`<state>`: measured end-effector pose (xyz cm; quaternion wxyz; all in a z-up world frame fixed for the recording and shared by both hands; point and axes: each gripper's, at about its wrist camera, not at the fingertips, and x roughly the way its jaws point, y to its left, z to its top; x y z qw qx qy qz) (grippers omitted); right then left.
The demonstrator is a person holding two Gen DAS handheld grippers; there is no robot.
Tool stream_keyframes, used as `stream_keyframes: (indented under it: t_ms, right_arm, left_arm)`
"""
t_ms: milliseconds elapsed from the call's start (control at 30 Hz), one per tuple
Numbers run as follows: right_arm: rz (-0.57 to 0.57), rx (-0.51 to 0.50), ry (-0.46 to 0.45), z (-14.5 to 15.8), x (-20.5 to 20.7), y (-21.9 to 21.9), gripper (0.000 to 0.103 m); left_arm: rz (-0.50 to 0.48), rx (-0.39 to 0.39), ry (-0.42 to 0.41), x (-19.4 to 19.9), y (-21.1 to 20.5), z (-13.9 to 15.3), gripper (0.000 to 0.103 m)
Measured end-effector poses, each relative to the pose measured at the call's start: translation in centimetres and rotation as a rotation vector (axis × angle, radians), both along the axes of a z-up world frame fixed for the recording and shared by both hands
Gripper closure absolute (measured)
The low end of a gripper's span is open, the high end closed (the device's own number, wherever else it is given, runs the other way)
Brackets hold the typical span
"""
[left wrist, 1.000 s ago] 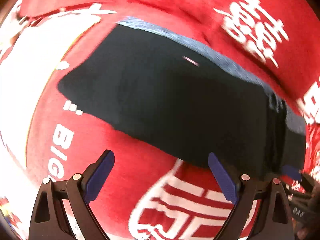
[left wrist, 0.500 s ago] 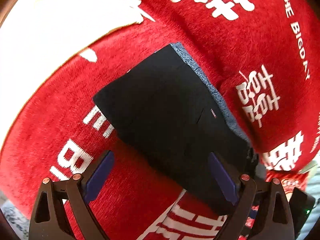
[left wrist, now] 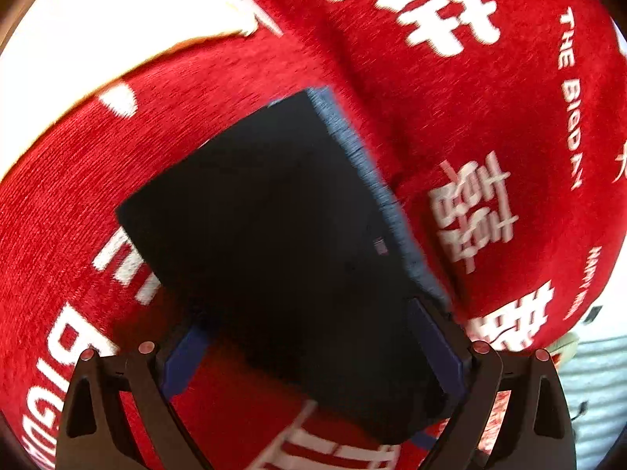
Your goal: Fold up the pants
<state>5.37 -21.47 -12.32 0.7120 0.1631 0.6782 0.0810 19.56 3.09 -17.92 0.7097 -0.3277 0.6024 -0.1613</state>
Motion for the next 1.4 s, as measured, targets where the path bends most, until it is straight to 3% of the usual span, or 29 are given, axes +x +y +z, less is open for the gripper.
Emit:
stream_keyframes:
  t_ms: [100, 200, 267, 333, 400, 433, 500, 600, 667, 733, 833, 967, 1033, 1200, 1233, 1267, 1300, 1400]
  right_arm:
    - [-0.015, 0.000, -0.008, 0.3, -0.1, -0.3, 0.025]
    - [-0.029, -0.003, -0.012, 0.6, 0.1, -0.7, 0.025]
    - [-0.031, -0.011, -0.029, 1.1, 0.5, -1.1, 0.025]
    - [-0.032, -0.017, -0.044, 1.6, 1.1, -1.7, 0.025]
    - [-0.036, -0.019, -0.059, 2.3, 2.2, -2.4, 0.025]
    - [-0.038, -0.015, -0.063, 2.6, 3.0, -2.8, 0.025]
    - [-0.046, 0.007, -0.078, 3.4, 5.1, -3.7, 0.025]
    - [-0.047, 0.059, -0.094, 4.6, 9.0, -4.4, 0.024]
    - [-0.038, 0.116, -0.077, 4.9, 11.7, -4.1, 0.022]
    - [-0.004, 0.186, -0.015, 4.7, 15.1, -2.7, 0.021]
    - [0.137, 0.232, 0.060, 4.5, 19.1, 1.6, 0.020]
    - [0.357, 0.175, 0.075, 4.7, 21.9, 7.9, 0.019]
    - [0.472, 0.139, 0.140, 3.7, 22.8, 11.3, 0.019]
    - [0.578, 0.014, 0.260, 0.1, 22.8, 14.4, 0.019]
    - [0.569, 0.004, 0.274, -0.5, 22.8, 14.0, 0.027]
    - [0.555, 0.006, 0.283, -0.9, 22.7, 13.4, 0.069]
    - [0.535, 0.027, 0.286, -1.1, 22.7, 12.7, 0.084]
    - [0.450, 0.097, 0.227, -0.2, 22.2, 9.4, 0.086]
  left_arm:
    - [-0.046, 0.028, -0.063, 0.5, -0.9, 1.3, 0.007]
    - [-0.067, 0.110, 0.018, 1.2, -1.4, -0.8, 0.007]
    - [-0.032, 0.097, 0.049, 1.4, -1.0, -1.6, 0.008]
    - [-0.013, 0.124, 0.046, 1.4, -0.9, -1.1, 0.017]
    - [-0.033, 0.232, 0.032, 1.5, -1.6, -0.8, 0.053]
    - [-0.072, 0.317, 0.006, 1.5, -2.4, -0.6, 0.060]
    - [-0.174, 0.447, -0.090, 1.0, -4.1, 0.4, 0.064]
    - [-0.349, 0.673, -0.318, -1.5, -8.0, 2.3, 0.066]
    - [-0.435, 0.779, -0.418, -3.1, -10.2, 2.9, 0.066]
    - [-0.485, 0.853, -0.465, -3.9, -11.6, 2.8, 0.066]
    - [-0.513, 0.900, -0.491, -4.4, -12.1, 2.8, 0.066]
    - [-0.537, 0.941, -0.518, -5.0, -12.2, 3.1, 0.066]
    - [-0.545, 0.960, -0.526, -5.2, -12.6, 3.0, 0.066]
    - [-0.546, 0.975, -0.532, -5.4, -13.2, 2.9, 0.066]
    - [-0.546, 0.974, -0.529, -5.3, -13.3, 3.0, 0.066]
    - [-0.551, 0.965, -0.525, -5.4, -13.3, 3.0, 0.066]
    - [-0.560, 0.950, -0.526, -5.5, -13.5, 3.2, 0.066]
    - [-0.595, 0.953, -0.584, -6.3, -14.8, 4.5, 0.066]
